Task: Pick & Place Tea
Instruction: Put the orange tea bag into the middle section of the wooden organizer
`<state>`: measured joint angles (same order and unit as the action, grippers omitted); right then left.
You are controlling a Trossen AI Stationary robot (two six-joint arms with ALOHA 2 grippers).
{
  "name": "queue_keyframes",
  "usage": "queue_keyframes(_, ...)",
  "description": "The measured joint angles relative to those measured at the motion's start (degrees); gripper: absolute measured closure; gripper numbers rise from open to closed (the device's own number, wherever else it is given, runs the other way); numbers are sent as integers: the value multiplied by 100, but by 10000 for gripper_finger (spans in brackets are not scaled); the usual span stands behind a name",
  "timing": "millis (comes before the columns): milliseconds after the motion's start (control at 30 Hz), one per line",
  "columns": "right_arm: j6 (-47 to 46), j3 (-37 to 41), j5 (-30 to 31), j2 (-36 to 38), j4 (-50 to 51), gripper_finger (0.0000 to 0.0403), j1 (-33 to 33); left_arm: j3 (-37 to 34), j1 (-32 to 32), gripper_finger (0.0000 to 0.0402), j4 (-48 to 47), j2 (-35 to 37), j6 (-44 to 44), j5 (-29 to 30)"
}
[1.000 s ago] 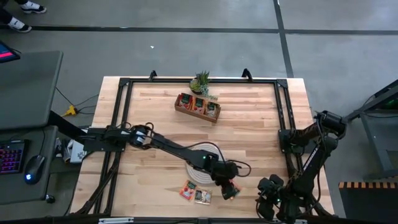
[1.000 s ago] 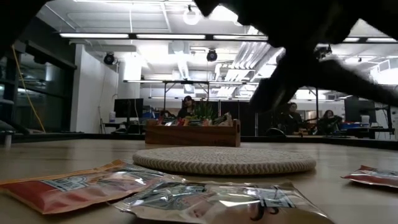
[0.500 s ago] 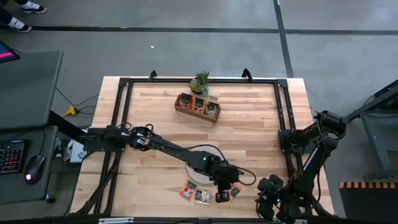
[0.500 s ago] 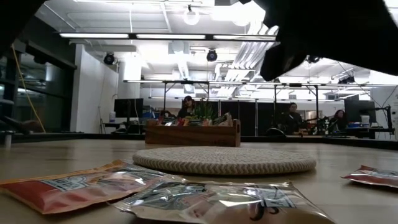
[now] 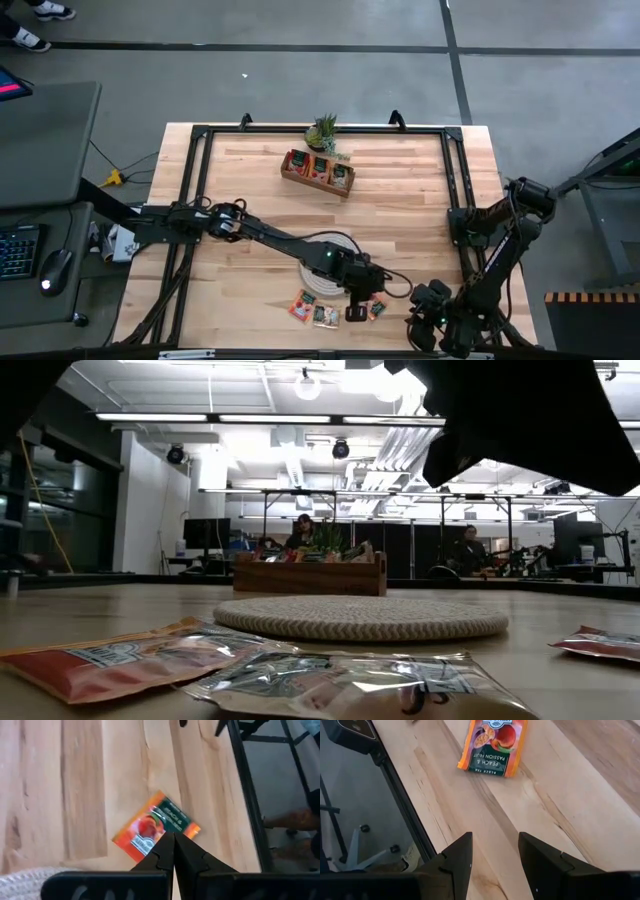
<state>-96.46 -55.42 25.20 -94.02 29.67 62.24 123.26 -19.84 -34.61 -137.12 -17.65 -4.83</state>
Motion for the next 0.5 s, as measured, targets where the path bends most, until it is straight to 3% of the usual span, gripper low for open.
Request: queue_keyframes(500, -3, 0, -26, 0, -260, 247, -80, -19, -2, 401, -273, -438, 433, 52)
